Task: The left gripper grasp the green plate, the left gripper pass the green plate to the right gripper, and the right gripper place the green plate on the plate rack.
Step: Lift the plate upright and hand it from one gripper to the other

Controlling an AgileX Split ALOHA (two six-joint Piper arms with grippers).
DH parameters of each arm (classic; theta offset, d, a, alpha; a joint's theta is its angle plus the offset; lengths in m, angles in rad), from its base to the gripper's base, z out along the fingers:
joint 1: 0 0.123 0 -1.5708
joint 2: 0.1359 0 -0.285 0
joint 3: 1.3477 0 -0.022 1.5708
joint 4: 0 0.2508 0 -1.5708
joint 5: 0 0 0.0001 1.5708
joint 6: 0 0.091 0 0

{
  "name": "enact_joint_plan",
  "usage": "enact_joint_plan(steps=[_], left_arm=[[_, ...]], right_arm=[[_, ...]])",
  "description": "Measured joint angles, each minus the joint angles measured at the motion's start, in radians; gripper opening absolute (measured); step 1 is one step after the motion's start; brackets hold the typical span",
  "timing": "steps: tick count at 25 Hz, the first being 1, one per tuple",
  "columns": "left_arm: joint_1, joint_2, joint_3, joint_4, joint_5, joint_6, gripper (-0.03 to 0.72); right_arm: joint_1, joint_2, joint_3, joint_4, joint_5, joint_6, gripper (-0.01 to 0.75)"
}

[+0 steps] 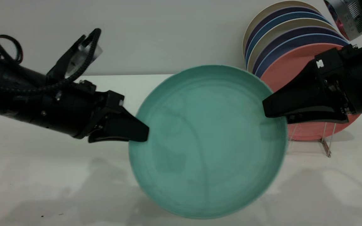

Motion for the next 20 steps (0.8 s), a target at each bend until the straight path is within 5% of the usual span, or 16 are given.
enact_joint_plan(steps=[6,20], left_arm=[[-0.069,0.0,-0.022,0.001,-0.021,0.0,0.014],[-0.072,0.0,-0.056,0.006,0.014,-0.018,0.014]], right_arm=[[0.0,0.0,0.0,-0.035,0.021,0.013,0.32],[0.0,0.0,-0.001,-0.091,0.02,0.078,0.206]])
